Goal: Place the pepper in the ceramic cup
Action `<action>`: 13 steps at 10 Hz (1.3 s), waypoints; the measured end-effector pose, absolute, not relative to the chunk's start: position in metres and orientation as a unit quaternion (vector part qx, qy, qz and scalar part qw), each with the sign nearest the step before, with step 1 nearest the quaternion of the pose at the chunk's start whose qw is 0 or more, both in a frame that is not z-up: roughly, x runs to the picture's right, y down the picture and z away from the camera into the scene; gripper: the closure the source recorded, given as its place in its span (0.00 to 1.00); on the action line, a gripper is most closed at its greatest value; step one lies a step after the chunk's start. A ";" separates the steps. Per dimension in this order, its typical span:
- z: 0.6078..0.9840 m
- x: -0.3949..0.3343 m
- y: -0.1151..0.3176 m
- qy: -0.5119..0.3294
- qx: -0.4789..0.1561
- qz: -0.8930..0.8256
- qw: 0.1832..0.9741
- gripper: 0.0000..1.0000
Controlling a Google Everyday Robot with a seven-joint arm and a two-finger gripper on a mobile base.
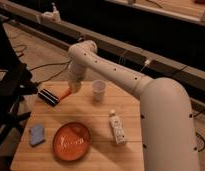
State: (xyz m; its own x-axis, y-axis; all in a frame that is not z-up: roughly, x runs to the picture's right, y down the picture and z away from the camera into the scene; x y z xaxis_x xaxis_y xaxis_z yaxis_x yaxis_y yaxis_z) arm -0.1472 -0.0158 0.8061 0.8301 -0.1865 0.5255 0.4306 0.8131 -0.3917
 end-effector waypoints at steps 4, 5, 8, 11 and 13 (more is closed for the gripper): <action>0.800 -0.060 -0.061 -0.184 -0.214 -0.077 0.956 1.00; 0.798 -0.036 -0.065 -0.165 -0.212 -0.061 0.961 1.00; 0.797 0.030 -0.054 -0.115 -0.227 -0.009 0.967 1.00; 0.796 0.039 -0.052 -0.108 -0.230 0.000 0.967 1.00; 0.796 0.042 -0.052 -0.106 -0.229 0.002 0.968 1.00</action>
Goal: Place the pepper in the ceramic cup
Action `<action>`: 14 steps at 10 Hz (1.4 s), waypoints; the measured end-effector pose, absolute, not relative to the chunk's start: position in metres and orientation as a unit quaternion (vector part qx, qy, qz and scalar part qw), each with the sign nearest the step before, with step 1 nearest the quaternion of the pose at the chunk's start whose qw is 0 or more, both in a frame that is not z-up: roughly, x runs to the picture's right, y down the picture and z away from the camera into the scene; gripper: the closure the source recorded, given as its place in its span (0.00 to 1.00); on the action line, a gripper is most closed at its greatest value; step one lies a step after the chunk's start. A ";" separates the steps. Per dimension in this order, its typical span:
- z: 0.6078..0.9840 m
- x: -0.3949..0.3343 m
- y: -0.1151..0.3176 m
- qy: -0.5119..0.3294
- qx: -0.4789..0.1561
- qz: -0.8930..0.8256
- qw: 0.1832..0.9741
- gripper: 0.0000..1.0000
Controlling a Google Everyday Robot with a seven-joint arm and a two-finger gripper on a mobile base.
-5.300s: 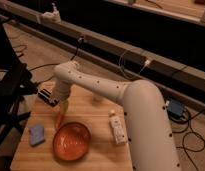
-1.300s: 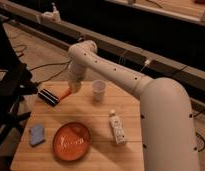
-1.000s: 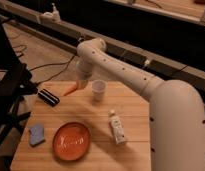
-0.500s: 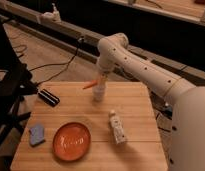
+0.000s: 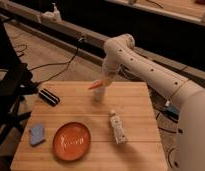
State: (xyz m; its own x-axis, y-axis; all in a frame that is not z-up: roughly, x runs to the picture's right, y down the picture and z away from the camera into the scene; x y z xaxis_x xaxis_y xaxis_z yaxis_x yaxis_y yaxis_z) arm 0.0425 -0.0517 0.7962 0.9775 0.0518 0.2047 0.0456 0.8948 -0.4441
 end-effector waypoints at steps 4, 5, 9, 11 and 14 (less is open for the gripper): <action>0.806 0.091 -0.058 -0.060 -0.230 0.027 0.971 1.00; 0.810 0.112 -0.063 -0.042 -0.230 0.038 0.972 1.00; 0.832 0.137 -0.081 -0.017 -0.224 0.054 0.973 0.69; 0.842 0.123 -0.086 -0.027 -0.224 0.046 0.973 0.63; 0.855 0.106 -0.081 -0.043 -0.234 0.037 0.971 0.63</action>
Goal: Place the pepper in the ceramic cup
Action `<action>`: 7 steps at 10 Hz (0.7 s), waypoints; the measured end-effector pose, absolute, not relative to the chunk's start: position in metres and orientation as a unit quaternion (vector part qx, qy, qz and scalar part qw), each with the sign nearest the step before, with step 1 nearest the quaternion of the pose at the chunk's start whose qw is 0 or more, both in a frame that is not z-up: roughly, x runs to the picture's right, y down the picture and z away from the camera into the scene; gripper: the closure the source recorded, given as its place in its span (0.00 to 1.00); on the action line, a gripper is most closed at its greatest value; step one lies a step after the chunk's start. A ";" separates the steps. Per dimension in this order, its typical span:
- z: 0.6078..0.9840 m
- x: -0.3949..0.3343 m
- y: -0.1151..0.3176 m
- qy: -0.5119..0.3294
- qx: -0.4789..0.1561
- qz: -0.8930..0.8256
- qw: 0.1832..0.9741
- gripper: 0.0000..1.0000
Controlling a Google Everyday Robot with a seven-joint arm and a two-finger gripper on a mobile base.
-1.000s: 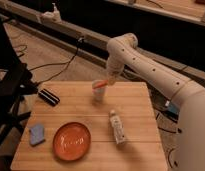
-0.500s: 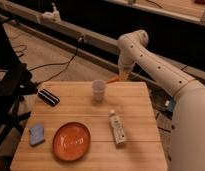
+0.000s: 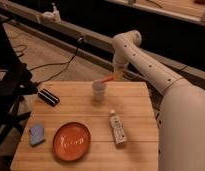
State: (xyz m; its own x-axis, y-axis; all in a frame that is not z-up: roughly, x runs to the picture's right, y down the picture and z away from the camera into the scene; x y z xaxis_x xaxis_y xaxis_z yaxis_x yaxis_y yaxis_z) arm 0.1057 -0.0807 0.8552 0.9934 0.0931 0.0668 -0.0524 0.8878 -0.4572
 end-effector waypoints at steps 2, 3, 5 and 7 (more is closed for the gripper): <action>0.865 0.090 -0.067 -0.056 -0.252 0.028 0.966 0.63; 0.869 0.084 -0.060 -0.062 -0.261 0.025 0.963 0.60; 0.875 0.070 -0.051 -0.074 -0.273 0.015 0.959 0.43; 0.878 0.062 -0.051 -0.081 -0.277 0.008 0.957 0.38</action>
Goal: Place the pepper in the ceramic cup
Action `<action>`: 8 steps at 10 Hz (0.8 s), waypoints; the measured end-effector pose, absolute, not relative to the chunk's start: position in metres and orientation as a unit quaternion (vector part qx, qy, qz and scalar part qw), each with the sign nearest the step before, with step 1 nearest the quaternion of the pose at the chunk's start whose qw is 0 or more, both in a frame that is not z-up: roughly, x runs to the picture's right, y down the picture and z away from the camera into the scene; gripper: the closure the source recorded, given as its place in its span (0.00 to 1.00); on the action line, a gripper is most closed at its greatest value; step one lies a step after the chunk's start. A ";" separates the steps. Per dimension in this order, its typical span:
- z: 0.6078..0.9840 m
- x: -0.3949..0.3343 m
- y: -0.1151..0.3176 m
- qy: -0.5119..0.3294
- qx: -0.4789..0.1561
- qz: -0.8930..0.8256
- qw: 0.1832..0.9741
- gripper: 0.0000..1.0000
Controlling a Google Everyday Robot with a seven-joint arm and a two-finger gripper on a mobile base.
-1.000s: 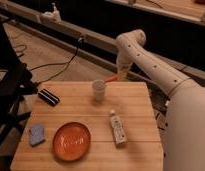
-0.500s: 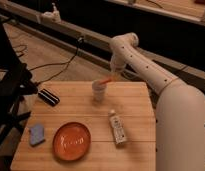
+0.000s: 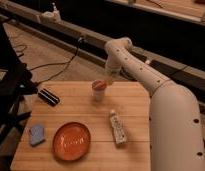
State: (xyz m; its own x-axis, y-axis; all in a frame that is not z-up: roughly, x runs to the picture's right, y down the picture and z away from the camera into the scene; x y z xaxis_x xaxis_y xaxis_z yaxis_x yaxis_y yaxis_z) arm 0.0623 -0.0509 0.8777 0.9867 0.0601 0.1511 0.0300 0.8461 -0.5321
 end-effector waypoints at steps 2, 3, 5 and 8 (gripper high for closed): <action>0.877 0.059 -0.054 -0.086 -0.277 0.004 0.957 0.38; 0.877 0.057 -0.055 -0.088 -0.277 0.003 0.957 0.38; 0.872 0.050 -0.061 -0.098 -0.272 -0.001 0.957 0.38; 0.862 0.047 -0.076 -0.113 -0.253 0.004 0.961 0.38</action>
